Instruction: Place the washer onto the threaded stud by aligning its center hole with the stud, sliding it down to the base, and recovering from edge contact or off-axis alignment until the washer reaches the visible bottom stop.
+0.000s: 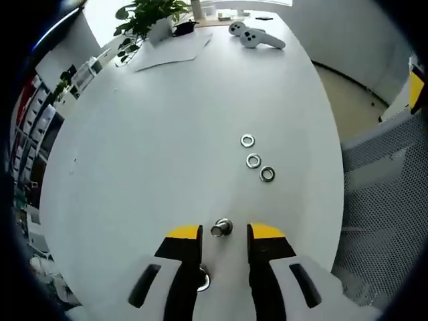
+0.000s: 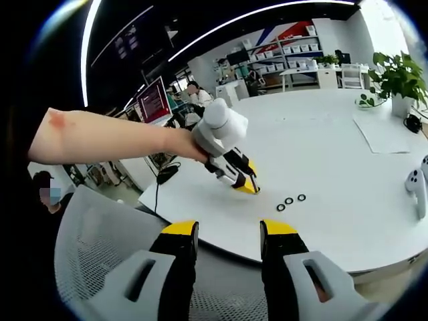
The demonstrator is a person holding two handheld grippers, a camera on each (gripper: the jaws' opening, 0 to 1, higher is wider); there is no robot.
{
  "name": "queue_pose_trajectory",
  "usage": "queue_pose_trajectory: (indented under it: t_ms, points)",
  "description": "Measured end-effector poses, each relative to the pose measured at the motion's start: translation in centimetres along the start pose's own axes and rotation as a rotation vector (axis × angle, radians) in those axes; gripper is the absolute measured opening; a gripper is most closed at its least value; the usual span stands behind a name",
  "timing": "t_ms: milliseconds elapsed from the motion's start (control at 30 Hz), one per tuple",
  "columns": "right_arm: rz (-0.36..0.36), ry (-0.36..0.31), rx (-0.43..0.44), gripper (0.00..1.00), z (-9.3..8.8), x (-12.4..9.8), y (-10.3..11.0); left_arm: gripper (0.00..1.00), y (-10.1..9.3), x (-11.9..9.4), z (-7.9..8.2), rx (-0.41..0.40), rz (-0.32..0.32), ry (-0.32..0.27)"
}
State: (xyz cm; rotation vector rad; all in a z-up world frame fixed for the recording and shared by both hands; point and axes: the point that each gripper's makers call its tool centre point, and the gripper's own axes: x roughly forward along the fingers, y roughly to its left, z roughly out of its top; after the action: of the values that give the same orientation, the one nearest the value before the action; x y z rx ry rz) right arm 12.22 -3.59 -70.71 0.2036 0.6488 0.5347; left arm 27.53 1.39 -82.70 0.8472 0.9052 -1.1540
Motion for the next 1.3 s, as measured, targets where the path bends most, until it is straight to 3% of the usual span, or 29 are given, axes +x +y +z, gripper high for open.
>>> queue_pose_trajectory:
  t_ms: [300,633,1300]
  points:
    - [0.000,0.002,-0.001,0.39,0.0,0.0,0.0,0.30,-0.3,-1.7,0.7,-0.021,0.017,-0.060]
    - [-0.002,0.003,-0.002,0.39,0.0,0.0,0.0,0.30,-2.1,-3.0,2.5,0.016,-0.003,-0.110]
    - [0.000,-0.003,0.001,0.39,0.0,0.0,0.0,0.29,-4.4,0.4,4.1,0.024,-0.072,-0.090]
